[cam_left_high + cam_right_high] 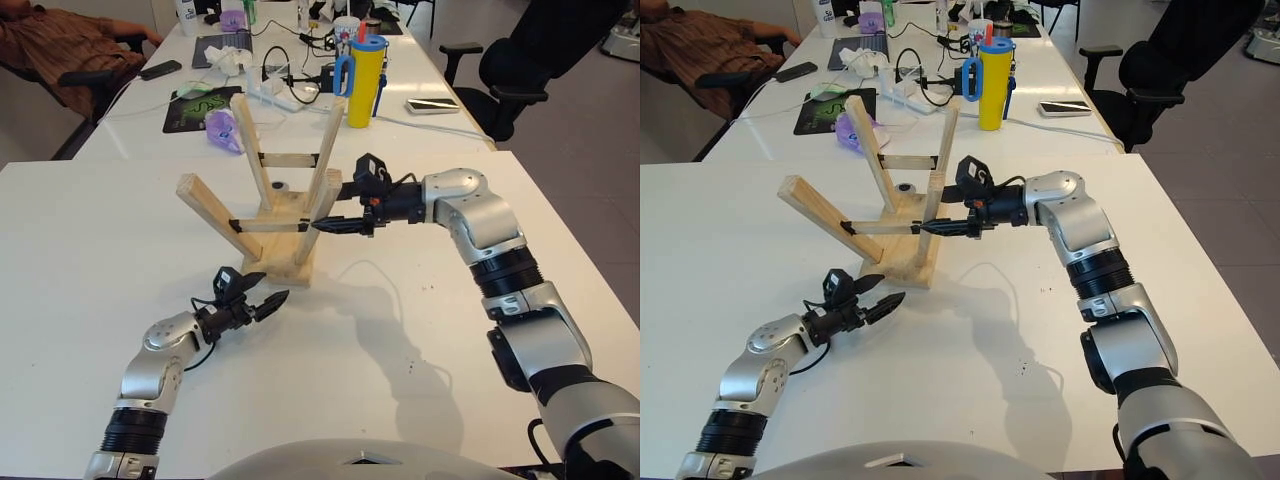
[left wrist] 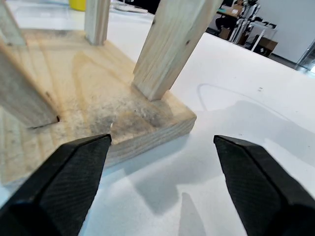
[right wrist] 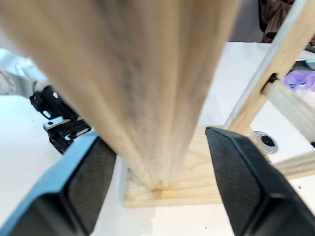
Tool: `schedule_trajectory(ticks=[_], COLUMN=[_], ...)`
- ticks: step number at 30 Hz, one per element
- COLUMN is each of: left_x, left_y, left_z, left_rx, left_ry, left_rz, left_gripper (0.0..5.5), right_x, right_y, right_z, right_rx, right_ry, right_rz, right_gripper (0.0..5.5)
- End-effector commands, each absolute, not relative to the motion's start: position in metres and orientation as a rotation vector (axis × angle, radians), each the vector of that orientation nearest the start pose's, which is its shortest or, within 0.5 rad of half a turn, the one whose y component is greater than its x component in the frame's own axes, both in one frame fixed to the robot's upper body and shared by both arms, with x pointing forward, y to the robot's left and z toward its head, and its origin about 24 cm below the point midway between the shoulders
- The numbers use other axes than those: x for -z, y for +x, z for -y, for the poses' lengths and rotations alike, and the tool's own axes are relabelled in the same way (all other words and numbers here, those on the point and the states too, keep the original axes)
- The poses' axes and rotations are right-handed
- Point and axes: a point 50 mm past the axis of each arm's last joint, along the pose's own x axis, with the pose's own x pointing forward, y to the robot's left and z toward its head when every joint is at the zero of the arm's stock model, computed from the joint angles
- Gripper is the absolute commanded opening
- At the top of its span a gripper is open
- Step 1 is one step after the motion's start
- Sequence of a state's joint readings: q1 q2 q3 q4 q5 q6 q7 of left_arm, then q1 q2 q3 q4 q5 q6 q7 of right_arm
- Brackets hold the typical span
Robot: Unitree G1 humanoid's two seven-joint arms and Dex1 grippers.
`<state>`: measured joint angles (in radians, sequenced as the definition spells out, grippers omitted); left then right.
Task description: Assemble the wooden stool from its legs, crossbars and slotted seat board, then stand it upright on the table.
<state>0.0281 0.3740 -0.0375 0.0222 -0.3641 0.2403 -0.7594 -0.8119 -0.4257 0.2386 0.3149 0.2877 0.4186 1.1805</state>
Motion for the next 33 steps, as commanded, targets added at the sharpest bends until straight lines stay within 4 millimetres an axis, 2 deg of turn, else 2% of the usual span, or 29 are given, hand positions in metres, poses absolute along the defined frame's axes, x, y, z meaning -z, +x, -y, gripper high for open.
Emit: schedule_trajectory(ticks=[1,3,9,12,14,15,18,21,24,27,29,33], left_x=[-0.023,-0.020,-0.013,-0.006,-0.004,-0.005,-0.009,-0.009,-0.011,-0.011,-0.007,0.006], left_y=[0.236,0.235,0.233,0.232,0.233,0.234,0.239,0.242,0.243,0.243,0.243,0.242], left_z=[-0.178,-0.176,-0.166,-0.162,-0.161,-0.159,-0.153,-0.147,-0.141,-0.137,-0.136,-0.136], left_rx=[0.735,0.736,0.763,0.758,0.747,0.746,0.741,0.743,0.750,0.745,0.736,0.713], left_ry=[-0.066,-0.041,-0.016,0.002,0.017,0.011,0.007,0.008,0.000,-0.015,0.001,0.068], left_rz=[-0.269,-0.274,-0.296,-0.314,-0.322,-0.311,-0.286,-0.283,-0.273,-0.271,-0.286,-0.367], left_gripper=[3.93,3.93,3.93,3.93,3.93,3.93,3.93,3.93,3.93,3.93,3.93,3.93], right_x=[-0.173,-0.171,-0.196,-0.199,-0.193,-0.189,-0.179,-0.164,-0.155,-0.168,-0.188,-0.249], right_y=[0.333,0.326,0.319,0.320,0.320,0.320,0.317,0.317,0.313,0.311,0.310,0.312], right_z=[0.132,0.137,0.146,0.144,0.142,0.141,0.142,0.146,0.158,0.177,0.187,0.201], right_rx=[-1.296,-1.307,-1.299,-1.293,-1.294,-1.292,-1.303,-1.288,-1.279,-1.229,-1.217,-1.206], right_ry=[-0.211,-0.183,-0.049,-0.040,-0.045,-0.048,-0.050,-0.122,-0.181,-0.154,-0.098,0.112], right_rz=[-0.152,-0.165,-0.104,-0.101,-0.128,-0.145,-0.193,-0.248,-0.307,-0.269,-0.196,0.067], right_gripper=[2.51,2.22,2.22,2.22,2.22,2.53,2.84,3.18,3.18,3.18,3.18,3.18])
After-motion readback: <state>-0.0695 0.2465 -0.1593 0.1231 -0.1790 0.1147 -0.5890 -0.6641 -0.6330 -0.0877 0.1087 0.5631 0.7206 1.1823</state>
